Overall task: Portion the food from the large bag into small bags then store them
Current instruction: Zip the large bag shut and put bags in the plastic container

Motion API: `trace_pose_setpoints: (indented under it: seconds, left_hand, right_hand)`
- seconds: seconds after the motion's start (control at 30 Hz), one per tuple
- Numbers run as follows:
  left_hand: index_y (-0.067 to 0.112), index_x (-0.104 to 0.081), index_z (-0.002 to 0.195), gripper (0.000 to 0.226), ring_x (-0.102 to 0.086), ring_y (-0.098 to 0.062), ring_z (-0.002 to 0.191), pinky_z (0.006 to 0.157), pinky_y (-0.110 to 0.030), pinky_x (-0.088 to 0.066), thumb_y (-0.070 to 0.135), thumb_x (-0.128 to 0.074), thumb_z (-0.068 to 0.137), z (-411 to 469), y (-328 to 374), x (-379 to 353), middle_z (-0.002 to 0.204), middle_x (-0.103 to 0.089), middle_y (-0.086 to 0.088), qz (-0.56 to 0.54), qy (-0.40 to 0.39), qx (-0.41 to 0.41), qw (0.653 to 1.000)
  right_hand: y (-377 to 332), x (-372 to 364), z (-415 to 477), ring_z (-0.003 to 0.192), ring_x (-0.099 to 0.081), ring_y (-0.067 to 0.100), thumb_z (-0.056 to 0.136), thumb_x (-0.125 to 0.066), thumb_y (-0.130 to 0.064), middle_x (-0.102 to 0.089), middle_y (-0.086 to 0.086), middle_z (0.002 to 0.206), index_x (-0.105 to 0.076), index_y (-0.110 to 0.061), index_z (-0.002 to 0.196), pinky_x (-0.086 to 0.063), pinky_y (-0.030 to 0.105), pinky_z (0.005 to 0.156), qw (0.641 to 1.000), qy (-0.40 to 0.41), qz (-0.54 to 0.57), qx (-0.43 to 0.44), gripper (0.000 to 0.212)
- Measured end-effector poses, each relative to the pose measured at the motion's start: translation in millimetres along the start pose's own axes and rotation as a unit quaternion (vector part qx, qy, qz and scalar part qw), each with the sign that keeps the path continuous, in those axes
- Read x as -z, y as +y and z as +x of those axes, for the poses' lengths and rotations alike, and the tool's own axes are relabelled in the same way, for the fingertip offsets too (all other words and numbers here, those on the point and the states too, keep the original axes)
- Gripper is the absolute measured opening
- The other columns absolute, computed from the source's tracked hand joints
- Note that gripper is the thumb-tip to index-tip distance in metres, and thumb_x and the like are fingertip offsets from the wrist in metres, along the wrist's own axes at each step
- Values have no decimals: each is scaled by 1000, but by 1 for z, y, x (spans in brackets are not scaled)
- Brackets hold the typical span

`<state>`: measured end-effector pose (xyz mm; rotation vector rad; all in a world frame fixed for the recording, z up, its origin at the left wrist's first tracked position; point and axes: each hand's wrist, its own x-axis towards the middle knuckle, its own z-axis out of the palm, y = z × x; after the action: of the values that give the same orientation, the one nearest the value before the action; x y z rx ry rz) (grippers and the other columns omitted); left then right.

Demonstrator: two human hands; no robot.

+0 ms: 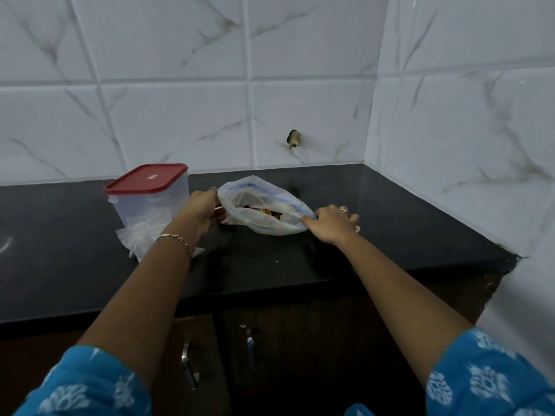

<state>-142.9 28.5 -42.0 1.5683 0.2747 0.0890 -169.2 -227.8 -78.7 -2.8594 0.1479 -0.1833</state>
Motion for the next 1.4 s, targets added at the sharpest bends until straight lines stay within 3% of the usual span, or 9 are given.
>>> trace_pose_setpoints:
  seconds: [0.17, 0.3, 0.5, 0.6, 0.77, 0.93, 1.07, 1.23, 1.4]
  left_hand:
    - [-2, -55, 116, 24, -58, -18, 74, 65, -30, -54, 14, -51, 99, 0, 4, 3, 100, -58, -14, 29, -12, 19, 999]
    - [-5, -57, 113, 24, -60, -20, 79, 63, -31, -55, 10, -57, 95, -2, 4, 2, 94, -60, -13, 50, -28, 39, 998]
    - [-1, -46, 128, 34, -64, -31, 90, 51, -37, -55, 7, -53, 96, -2, 2, 1, 121, -56, -22, 40, -33, 37, 998]
    - [-6, -53, 117, 24, -64, -27, 79, 53, -35, -53, 2, -44, 96, -5, 5, 3, 105, -63, -20, 5, -52, 42, 998]
    - [-1, -45, 102, 15, -56, -25, 83, 73, -36, -53, 1, -30, 101, -4, 12, 12, 99, -52, -20, -171, -74, 96, 978]
    - [3, -45, 88, 22, -44, -13, 45, 41, -20, -44, -7, -27, 97, -16, 8, 12, 82, -45, -12, -173, -125, 115, 970]
    - [2, -49, 88, 17, -39, -15, 60, 59, -24, -40, 0, -36, 98, -21, 9, 11, 79, -48, -12, -119, -125, 95, 980]
    - [2, -58, 90, 13, -55, -19, 67, 51, -25, -56, 5, -48, 98, -31, 22, 11, 81, -58, -12, -123, -130, 86, 980]
    - [11, -48, 80, 23, -48, -9, 39, 45, -21, -53, -7, -61, 89, -27, 34, 13, 73, -57, -9, -54, -59, 16, 997]
  right_hand:
    - [-2, 5, 1, 108, -53, 26, 87, -54, -40, -63, 4, 107, -61, -17, 104, -34, 41, 92, 996, 13, 87, 10, 29]
    - [-10, 9, 3, 88, -57, 22, 87, -57, -24, -58, 5, 99, -51, -11, 105, -47, 37, 74, 958, 24, 285, 5, 23]
    - [-25, 22, 12, 92, -63, 23, 85, -63, -15, -61, 16, 112, -52, -4, 115, -54, 32, 67, 836, -49, 543, -60, 34]
    - [-26, 31, 6, 92, -64, 26, 90, -57, -20, -66, 13, 103, -62, -9, 101, -55, 38, 79, 748, -93, 654, -57, 17]
    - [-22, 40, 5, 88, -63, 27, 104, -32, -22, -67, 13, 94, -62, -5, 92, -53, 43, 84, 634, -100, 764, -68, 37]
    - [-24, 43, 6, 75, -67, 18, 103, -39, -19, -73, 4, 75, -65, -8, 94, -57, 33, 68, 622, -94, 776, -37, 30]
    - [-28, 46, 9, 68, -70, 17, 102, -46, -21, -73, 6, 77, -65, -5, 96, -60, 31, 62, 623, -77, 778, -30, 25]
    - [-33, 57, 12, 73, -67, 19, 94, -58, -5, -67, 9, 85, -57, -9, 86, -58, 29, 56, 637, -2, 768, -70, 10]
    - [-27, 72, 10, 76, -66, 18, 83, -69, 5, -63, 10, 91, -54, -10, 85, -59, 29, 58, 710, 71, 699, -51, 21]
